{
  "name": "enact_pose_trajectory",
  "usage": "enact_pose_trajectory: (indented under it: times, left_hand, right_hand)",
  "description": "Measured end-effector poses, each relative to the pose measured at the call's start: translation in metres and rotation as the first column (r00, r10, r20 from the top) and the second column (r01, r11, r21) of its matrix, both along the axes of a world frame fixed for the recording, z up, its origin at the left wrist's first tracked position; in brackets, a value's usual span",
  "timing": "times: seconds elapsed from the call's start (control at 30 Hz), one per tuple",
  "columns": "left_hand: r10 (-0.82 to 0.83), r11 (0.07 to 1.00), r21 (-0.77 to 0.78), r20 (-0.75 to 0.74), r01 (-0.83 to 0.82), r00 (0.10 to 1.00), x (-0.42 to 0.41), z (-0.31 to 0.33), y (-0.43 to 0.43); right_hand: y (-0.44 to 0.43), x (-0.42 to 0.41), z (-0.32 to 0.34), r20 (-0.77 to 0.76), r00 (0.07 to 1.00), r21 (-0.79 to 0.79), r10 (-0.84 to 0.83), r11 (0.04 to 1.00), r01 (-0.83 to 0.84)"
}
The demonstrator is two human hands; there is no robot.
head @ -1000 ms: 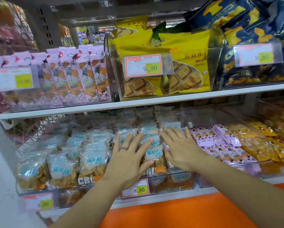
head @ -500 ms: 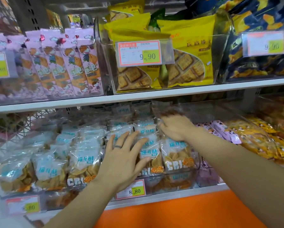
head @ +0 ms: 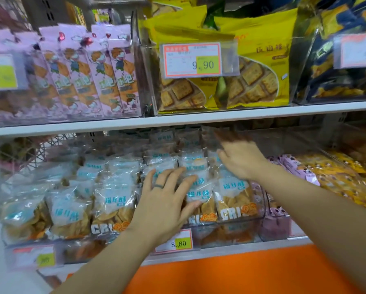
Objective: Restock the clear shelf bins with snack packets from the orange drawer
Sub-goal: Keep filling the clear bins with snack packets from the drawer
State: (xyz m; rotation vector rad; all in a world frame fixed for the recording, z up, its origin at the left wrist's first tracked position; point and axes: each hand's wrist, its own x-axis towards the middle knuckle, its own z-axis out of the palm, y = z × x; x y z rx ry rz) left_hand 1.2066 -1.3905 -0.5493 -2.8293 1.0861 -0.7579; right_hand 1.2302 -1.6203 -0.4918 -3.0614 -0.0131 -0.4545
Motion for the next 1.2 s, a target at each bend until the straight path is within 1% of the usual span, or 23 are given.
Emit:
enact_pose_trajectory:
  times: [0.03, 0.07, 0.1, 0.13, 0.17, 0.2, 0.23, 0.43, 0.53, 0.57, 0.67, 0.73, 0.77, 0.8, 0.83, 0.87, 0.93, 1.03, 1.1, 1.13, 1.17, 1.2]
  left_hand:
    - [0.002, 1.0, -0.002, 0.002, -0.002, 1.0, 0.0, 0.001, 0.0]
    - [0.005, 1.0, -0.005, 0.003, -0.005, 1.0, 0.0, 0.001, -0.001]
    - [0.008, 1.0, -0.008, 0.002, -0.008, 1.0, 0.0, 0.0, -0.002]
    - [0.01, 1.0, -0.012, -0.001, -0.01, 1.0, 0.0, 0.0, -0.002]
    - [0.011, 1.0, -0.013, -0.006, -0.011, 1.0, -0.001, 0.0, -0.003]
    - [0.013, 1.0, -0.01, -0.01, -0.013, 1.0, -0.001, -0.001, -0.002]
    - [0.015, 1.0, -0.007, -0.014, -0.015, 1.0, -0.002, -0.001, -0.002]
    - [0.02, 1.0, 0.012, -0.015, -0.019, 1.0, -0.001, -0.001, -0.001]
    - [0.015, 1.0, 0.021, -0.012, -0.015, 1.0, -0.001, 0.0, -0.001]
    - [0.015, 1.0, 0.022, -0.014, -0.015, 1.0, -0.001, 0.0, -0.001]
    - [0.018, 1.0, 0.012, -0.018, -0.017, 1.0, -0.001, 0.0, 0.0]
    - [0.018, 1.0, 0.001, -0.027, -0.018, 0.999, -0.001, 0.0, 0.0]
    - [0.025, 1.0, -0.012, -0.035, -0.025, 0.999, -0.002, 0.0, -0.001]
    - [0.036, 0.999, -0.025, -0.041, -0.037, 0.999, -0.002, 0.0, -0.002]
    - [0.052, 0.998, -0.036, -0.043, -0.054, 0.998, -0.002, 0.0, -0.004]
    - [0.069, 0.996, -0.045, -0.044, -0.071, 0.997, -0.002, -0.001, -0.007]
    - [0.101, 0.994, -0.042, -0.036, -0.103, 0.994, -0.001, -0.002, -0.012]
    - [0.134, 0.991, 0.012, -0.058, -0.133, 0.989, 0.001, 0.001, -0.015]
    - [0.146, 0.988, 0.053, -0.088, -0.142, 0.985, 0.0, 0.006, -0.015]
    - [0.144, 0.989, 0.051, -0.08, -0.14, 0.986, -0.001, 0.008, -0.014]
    - [0.137, 0.99, 0.035, -0.056, -0.135, 0.989, -0.005, 0.011, -0.012]
    - [0.119, 0.993, 0.008, -0.014, -0.119, 0.993, -0.008, 0.012, -0.011]
  right_hand:
    - [0.0, -0.01, 0.002, 0.079, 0.997, 0.041, -0.001, 0.999, -0.002]
    - [0.002, -0.021, 0.002, 0.083, 0.996, 0.064, 0.038, 0.997, -0.043]
    - [0.007, -0.031, -0.002, 0.019, 0.994, 0.061, 0.103, 0.993, -0.104]
    - [0.013, -0.04, -0.009, -0.094, 0.982, 0.035, 0.166, 0.986, -0.163]
    - [0.018, -0.046, -0.017, -0.227, 0.958, -0.014, 0.177, 0.983, -0.185]
    - [0.021, -0.048, -0.023, -0.323, 0.935, -0.065, 0.143, 0.983, -0.172]
    - [0.022, -0.046, -0.026, -0.357, 0.928, -0.104, 0.108, 0.982, -0.154]
    - [0.024, -0.041, -0.032, -0.253, 0.966, -0.193, 0.055, 0.975, -0.106]
    - [0.023, -0.049, -0.031, -0.218, 0.972, -0.246, 0.082, 0.96, -0.136]
    - [0.019, -0.052, -0.029, -0.223, 0.972, -0.261, 0.078, 0.956, -0.136]
    - [0.005, -0.064, -0.016, -0.243, 0.966, -0.241, 0.085, 0.96, -0.145]
    - [-0.001, -0.075, -0.008, -0.352, 0.932, -0.199, 0.085, 0.966, -0.163]
    - [-0.004, -0.077, -0.01, -0.38, 0.92, -0.201, 0.094, 0.963, -0.182]
    - [-0.004, -0.078, -0.014, -0.362, 0.926, -0.234, 0.104, 0.952, -0.198]
    - [-0.004, -0.077, -0.019, -0.314, 0.943, -0.278, 0.112, 0.939, -0.204]
    - [-0.003, -0.076, -0.022, -0.293, 0.951, -0.333, 0.094, 0.923, -0.194]
    - [-0.009, -0.072, -0.035, -0.192, 0.976, -0.311, 0.103, 0.937, -0.16]
    - [-0.01, -0.077, -0.041, -0.248, 0.968, -0.34, 0.038, 0.932, -0.123]
    - [-0.007, -0.086, -0.037, -0.193, 0.98, -0.373, 0.051, 0.92, -0.122]
    - [-0.004, -0.091, -0.033, -0.165, 0.984, -0.385, 0.069, 0.914, -0.129]
    - [0.0, -0.095, -0.027, -0.15, 0.985, -0.363, 0.087, 0.922, -0.137]
    - [0.0, -0.095, -0.025, -0.097, 0.989, -0.344, 0.11, 0.929, -0.137]
